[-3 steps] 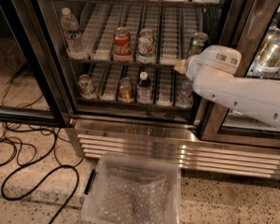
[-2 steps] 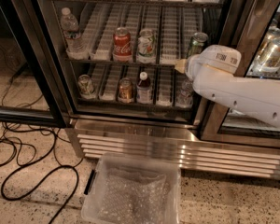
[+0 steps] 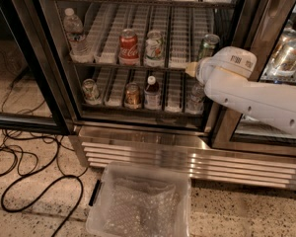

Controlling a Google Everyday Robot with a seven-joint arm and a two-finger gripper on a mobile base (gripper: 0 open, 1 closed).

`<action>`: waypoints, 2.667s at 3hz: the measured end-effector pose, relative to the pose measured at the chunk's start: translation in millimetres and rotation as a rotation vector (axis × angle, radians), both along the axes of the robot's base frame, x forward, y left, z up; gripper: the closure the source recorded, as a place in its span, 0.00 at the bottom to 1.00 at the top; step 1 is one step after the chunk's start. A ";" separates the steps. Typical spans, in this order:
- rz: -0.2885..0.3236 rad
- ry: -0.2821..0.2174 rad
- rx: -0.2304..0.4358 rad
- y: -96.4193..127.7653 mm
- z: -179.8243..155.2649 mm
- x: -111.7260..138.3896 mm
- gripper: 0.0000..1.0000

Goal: Pick green can from middle shelf of fridge

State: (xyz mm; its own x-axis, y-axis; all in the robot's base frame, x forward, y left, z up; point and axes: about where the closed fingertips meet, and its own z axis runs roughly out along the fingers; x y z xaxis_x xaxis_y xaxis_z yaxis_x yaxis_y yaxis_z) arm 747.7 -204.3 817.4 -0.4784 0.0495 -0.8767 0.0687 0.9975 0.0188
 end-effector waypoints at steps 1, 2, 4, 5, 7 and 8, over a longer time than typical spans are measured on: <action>0.007 -0.001 0.012 3.5 0.4 0.6 0.30; 0.007 -0.001 0.012 2.8 0.4 -2.4 0.36; 0.084 0.026 0.108 46.9 -5.3 3.1 0.34; 0.088 0.029 0.129 53.0 -4.8 4.9 0.34; 0.055 0.021 0.102 38.5 -1.4 7.2 0.34; 0.023 0.028 0.069 24.1 -4.4 5.9 0.32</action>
Offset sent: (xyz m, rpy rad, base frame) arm 0.0197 0.0361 0.0071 0.1722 -0.0017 0.0329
